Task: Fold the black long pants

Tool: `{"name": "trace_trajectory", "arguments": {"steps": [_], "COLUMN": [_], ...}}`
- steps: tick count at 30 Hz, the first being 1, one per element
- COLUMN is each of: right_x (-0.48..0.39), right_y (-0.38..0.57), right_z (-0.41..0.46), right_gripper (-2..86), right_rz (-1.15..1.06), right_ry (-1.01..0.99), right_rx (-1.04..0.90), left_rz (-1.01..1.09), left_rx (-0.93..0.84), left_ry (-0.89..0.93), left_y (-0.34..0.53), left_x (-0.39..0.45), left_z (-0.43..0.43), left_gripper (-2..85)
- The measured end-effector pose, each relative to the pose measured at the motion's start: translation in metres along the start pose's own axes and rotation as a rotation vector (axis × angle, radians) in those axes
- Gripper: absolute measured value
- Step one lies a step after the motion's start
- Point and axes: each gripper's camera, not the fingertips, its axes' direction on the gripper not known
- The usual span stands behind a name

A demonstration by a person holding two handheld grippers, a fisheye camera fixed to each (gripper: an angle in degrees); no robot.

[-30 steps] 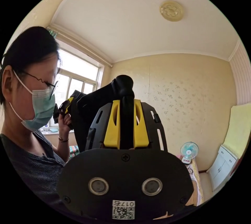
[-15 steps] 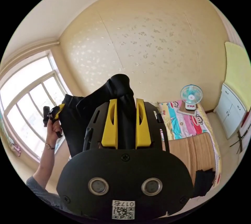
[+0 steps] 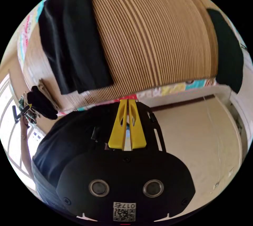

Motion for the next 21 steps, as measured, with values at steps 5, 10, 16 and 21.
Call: {"name": "trace_trajectory", "arguments": {"steps": [5, 10, 16, 21], "right_x": [0.102, 0.146, 0.107, 0.022], "right_y": [0.120, 0.166, 0.122, 0.065], "right_z": [0.139, 0.125, 0.035, -0.012], "right_gripper": [0.5, 0.3, 0.2, 0.2], "right_rz": [0.356, 0.563, 0.304, -0.026], "right_ry": [-0.262, -0.596, -0.450, -0.087], "right_rx": [-0.206, -0.010, 0.089, 0.011], "left_rz": [0.001, 0.209, 0.503, 0.309], "left_rx": [0.076, 0.156, 0.059, 0.053], "left_ry": [0.111, 0.038, 0.016, -0.156], "left_y": [-0.001, -0.062, -0.094, -0.095], "left_x": [-0.035, 0.020, 0.079, 0.035], "left_z": [-0.011, -0.097, -0.077, -0.024], "left_gripper": [-0.8, -0.4, 6.4, 8.6]}}
